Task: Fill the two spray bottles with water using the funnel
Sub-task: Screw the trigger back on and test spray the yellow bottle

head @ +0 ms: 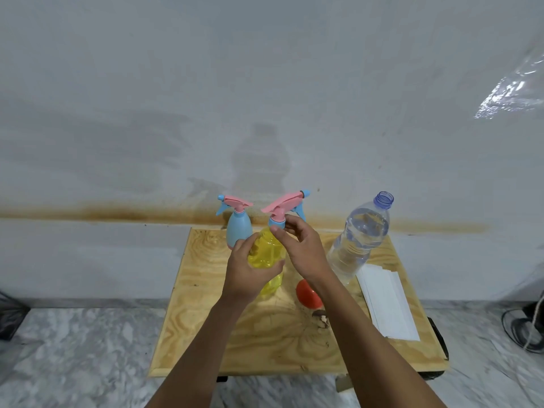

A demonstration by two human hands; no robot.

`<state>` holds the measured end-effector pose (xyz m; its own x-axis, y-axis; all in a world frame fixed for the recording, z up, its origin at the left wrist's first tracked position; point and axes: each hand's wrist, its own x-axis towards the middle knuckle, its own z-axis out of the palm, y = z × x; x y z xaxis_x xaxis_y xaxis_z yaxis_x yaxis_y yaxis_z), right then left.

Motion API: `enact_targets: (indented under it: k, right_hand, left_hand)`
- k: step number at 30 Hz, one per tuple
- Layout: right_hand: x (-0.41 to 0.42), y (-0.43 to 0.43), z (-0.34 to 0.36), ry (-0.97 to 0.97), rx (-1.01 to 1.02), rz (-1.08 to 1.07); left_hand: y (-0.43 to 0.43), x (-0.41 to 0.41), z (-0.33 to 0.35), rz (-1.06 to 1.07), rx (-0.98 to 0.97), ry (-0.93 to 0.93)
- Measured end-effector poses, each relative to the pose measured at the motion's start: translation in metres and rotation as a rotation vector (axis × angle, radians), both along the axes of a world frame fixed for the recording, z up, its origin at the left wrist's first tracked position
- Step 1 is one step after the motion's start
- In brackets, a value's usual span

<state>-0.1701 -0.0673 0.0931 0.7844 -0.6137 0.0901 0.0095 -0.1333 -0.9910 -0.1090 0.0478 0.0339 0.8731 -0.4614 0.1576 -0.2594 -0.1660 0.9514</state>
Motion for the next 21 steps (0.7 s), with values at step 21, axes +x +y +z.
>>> enact_targets:
  k: [21]
  right_hand:
    - [0.004, 0.025, 0.010, -0.111, 0.221, -0.087]
  left_hand:
    - [-0.002, -0.005, 0.020, -0.073, -0.084, 0.074]
